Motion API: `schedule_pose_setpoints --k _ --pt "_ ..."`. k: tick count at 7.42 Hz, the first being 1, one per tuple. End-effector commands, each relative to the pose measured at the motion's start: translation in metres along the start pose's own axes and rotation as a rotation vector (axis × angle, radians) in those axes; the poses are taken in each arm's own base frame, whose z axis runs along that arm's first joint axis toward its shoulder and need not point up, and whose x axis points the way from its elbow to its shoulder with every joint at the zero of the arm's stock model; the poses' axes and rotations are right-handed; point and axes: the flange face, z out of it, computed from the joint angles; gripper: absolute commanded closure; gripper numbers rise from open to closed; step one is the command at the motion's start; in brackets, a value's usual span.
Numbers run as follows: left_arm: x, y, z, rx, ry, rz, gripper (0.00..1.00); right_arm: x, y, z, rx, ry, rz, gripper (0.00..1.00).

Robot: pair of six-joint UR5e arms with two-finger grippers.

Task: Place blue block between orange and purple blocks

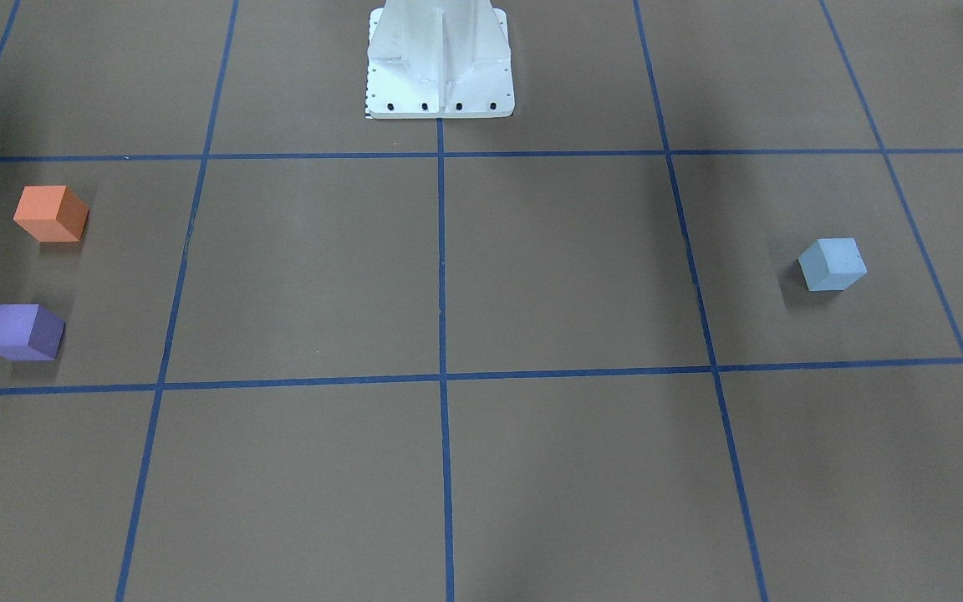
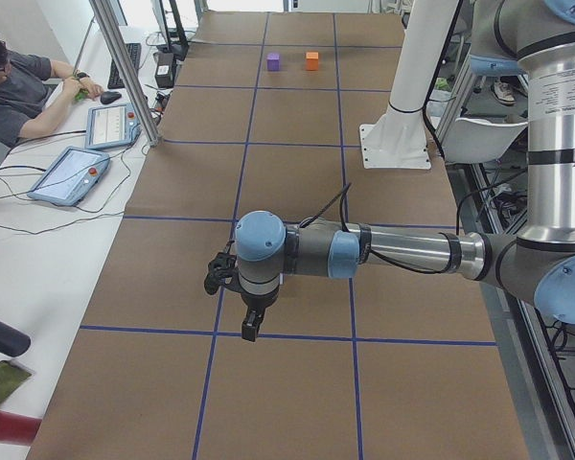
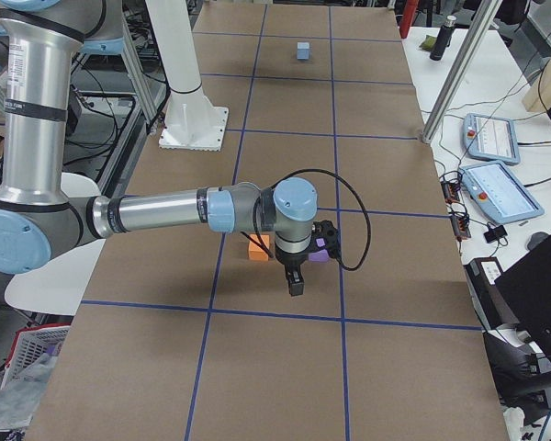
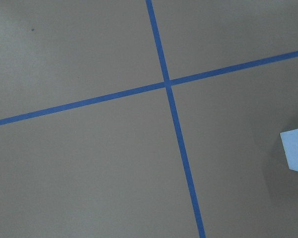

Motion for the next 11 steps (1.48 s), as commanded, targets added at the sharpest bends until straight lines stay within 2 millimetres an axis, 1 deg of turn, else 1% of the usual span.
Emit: schedule_pose_setpoints --k 1,2,4,5,6,7,8,9,10,11 --pt "-0.001 0.003 0.001 0.003 -0.002 0.007 0.00 0.000 0.000 0.000 0.000 0.000 0.000 0.00" --pt "0.000 0.002 0.001 0.013 -0.003 0.015 0.00 -0.001 0.000 -0.001 0.001 0.000 -0.001 0.00" --pt "0.010 -0.009 -0.009 0.036 -0.007 0.042 0.00 -0.002 -0.002 -0.003 0.006 0.001 -0.005 0.00" --pt "0.017 -0.020 -0.017 0.056 -0.013 0.066 0.00 -0.002 -0.002 -0.003 0.007 0.001 -0.007 0.00" --pt "0.021 -0.021 -0.011 0.044 -0.009 0.075 0.00 -0.003 -0.002 -0.003 0.007 0.001 -0.007 0.00" --pt "0.028 -0.035 0.006 0.016 0.002 0.086 0.00 -0.003 -0.002 -0.003 0.008 0.001 -0.008 0.00" --pt "0.042 -0.072 0.015 -0.001 0.009 0.064 0.00 -0.002 -0.002 -0.003 0.006 0.001 -0.007 0.00" --pt "0.036 -0.075 0.024 -0.010 0.016 -0.012 0.00 -0.002 -0.002 -0.003 0.007 0.001 -0.008 0.00" --pt "0.040 -0.079 0.024 0.002 0.055 -0.019 0.00 -0.002 -0.002 -0.003 0.006 0.000 -0.006 0.00" --pt "0.053 -0.082 0.027 0.031 0.090 0.000 0.00 -0.003 -0.002 -0.003 0.009 -0.011 -0.007 0.00"
